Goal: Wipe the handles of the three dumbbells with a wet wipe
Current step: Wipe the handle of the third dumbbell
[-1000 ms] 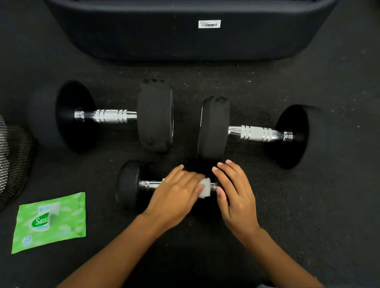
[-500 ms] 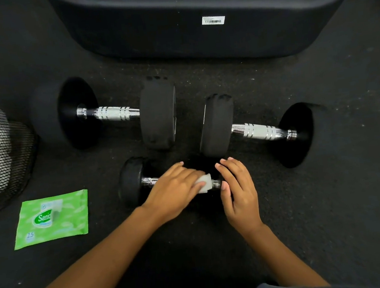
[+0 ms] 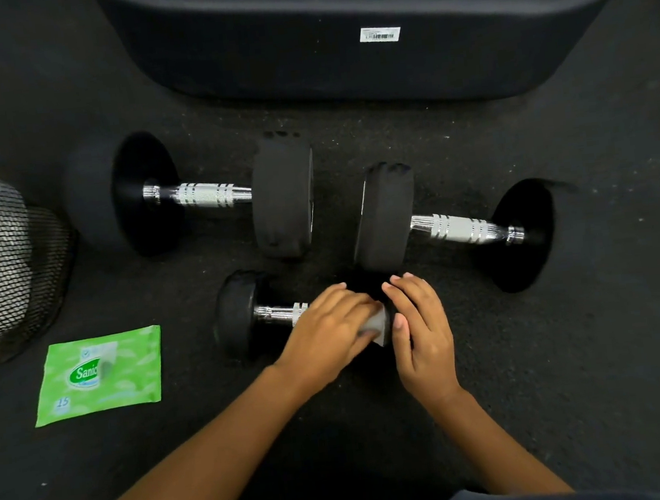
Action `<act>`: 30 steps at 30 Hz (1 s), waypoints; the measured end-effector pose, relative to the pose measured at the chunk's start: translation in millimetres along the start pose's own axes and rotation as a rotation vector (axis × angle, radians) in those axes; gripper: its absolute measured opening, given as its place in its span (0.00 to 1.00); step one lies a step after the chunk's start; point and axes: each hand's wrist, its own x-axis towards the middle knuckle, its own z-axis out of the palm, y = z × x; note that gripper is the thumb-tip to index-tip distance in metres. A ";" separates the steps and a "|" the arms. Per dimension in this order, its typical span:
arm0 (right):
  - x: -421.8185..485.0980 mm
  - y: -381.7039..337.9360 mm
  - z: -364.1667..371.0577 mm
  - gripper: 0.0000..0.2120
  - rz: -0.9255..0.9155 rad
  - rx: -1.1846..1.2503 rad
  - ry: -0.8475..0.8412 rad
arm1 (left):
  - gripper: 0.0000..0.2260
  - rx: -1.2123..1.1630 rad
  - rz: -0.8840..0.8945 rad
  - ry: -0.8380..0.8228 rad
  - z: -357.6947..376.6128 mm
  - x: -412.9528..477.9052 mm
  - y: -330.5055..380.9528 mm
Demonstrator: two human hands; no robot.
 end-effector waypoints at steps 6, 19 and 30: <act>0.4 -0.3 -0.2 0.19 -0.007 0.003 -0.001 | 0.14 -0.050 0.046 0.132 -2.7 -7.4 -4.1; 1.0 -1.0 -0.7 0.19 0.002 0.010 -0.003 | 0.20 -0.117 -0.208 -0.282 -18.3 14.6 -15.2; 0.5 -0.4 -0.3 0.19 -0.003 0.009 0.009 | 0.25 -0.008 -0.032 -0.215 -18.3 13.7 -16.2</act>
